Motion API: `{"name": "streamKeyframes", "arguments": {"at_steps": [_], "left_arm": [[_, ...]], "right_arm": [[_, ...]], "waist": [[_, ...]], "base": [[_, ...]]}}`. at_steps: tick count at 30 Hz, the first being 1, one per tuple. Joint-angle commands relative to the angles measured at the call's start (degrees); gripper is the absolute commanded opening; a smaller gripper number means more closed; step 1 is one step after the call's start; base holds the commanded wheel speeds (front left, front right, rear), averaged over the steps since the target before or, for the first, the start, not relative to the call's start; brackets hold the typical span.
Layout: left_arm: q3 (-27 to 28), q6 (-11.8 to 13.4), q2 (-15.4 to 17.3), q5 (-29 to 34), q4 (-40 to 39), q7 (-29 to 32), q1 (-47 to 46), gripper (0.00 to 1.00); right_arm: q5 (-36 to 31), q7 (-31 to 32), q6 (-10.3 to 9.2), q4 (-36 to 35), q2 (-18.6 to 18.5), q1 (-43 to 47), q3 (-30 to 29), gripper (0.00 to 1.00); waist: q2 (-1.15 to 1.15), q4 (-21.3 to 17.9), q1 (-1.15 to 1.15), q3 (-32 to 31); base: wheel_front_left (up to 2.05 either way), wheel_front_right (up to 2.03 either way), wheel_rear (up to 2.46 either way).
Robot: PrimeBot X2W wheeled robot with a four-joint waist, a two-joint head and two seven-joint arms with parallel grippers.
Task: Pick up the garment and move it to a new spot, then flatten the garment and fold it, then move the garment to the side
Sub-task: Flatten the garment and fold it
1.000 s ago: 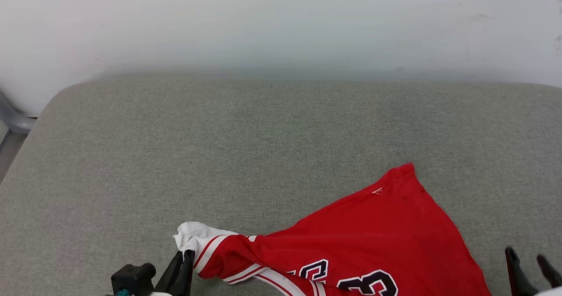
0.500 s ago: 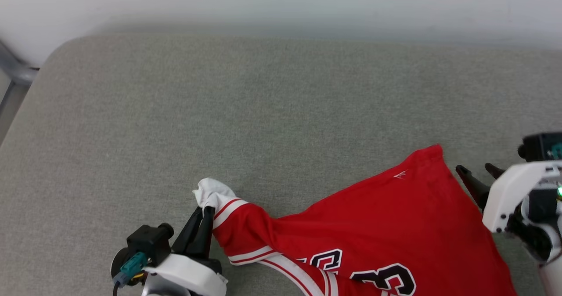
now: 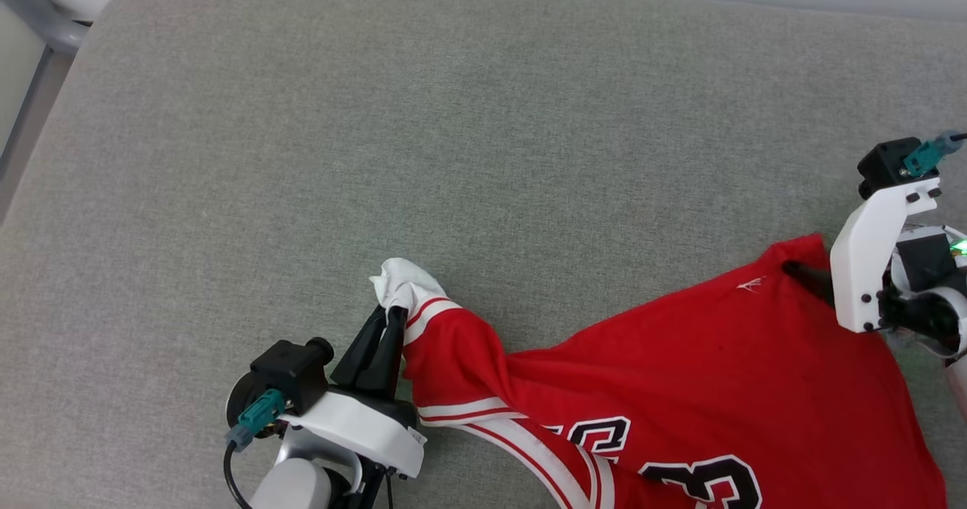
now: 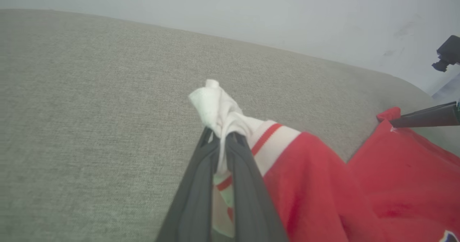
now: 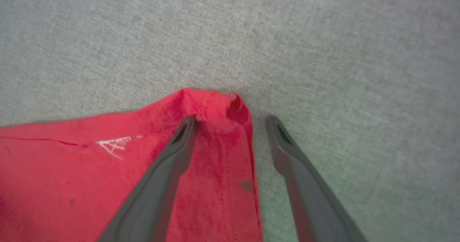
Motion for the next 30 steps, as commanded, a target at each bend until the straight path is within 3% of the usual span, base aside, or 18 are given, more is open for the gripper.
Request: {"name": "streamKeyframes", "arguments": {"at_steps": [1, 2, 3, 4, 11, 18, 30], "left_arm": [[0.3, -0.1, -0.2, -0.1, -0.3, -0.4, -0.6, 0.0], [0.5, -0.1, -0.2, -0.1, -0.4, -0.4, -0.6, 0.0], [0.7, -0.1, -0.3, -0.1, -0.5, -0.4, -0.5, 0.0], [0.8, -0.1, -0.4, -0.1, -0.5, -0.4, -0.4, 0.0], [1.3, -0.2, -0.3, -0.1, -0.2, -0.4, 0.3, 0.0], [1.6, -0.2, 1.9, -0.3, 1.2, -0.4, -2.4, 0.0], [3.4, -0.1, 8.5, 1.0, 4.2, 4.3, -21.1, 0.0]], "right_arm": [[1.6, 3.3, 0.04, 3.2, 1.2, 3.2, 2.8, 1.0], [2.2, 4.6, 0.09, 4.1, 1.3, 3.3, 3.6, 1.0], [3.0, 5.5, 0.09, 4.7, 1.3, 3.5, 4.4, 0.4], [3.8, 5.8, 0.1, 5.0, 1.4, 3.6, 4.8, 0.0], [5.6, 4.5, 0.01, 4.9, 0.0, 0.3, 5.2, 0.0], [7.2, -4.0, -0.02, 2.1, -1.1, -4.1, 2.8, 0.0], [0.0, -18.7, 0.0, 3.0, 3.0, -11.2, -3.4, 0.0]], "waist": [[0.0, 0.3, -0.01, 0.4], [0.0, 0.4, -0.01, 0.5], [0.0, 0.4, -0.01, 0.5], [0.0, 0.4, -0.01, 0.5], [0.0, 0.0, -0.01, -0.5], [0.0, -1.3, -0.01, -3.4], [0.0, -7.6, -0.01, -6.4]], "base": [[0.0, 0.0, 0.0], [0.0, 0.0, 0.0], [0.0, 0.0, 0.0], [0.0, 0.0, 0.0], [0.0, 0.0, 0.0], [0.0, 0.0, 0.0], [0.0, 0.0, 0.0]]}}
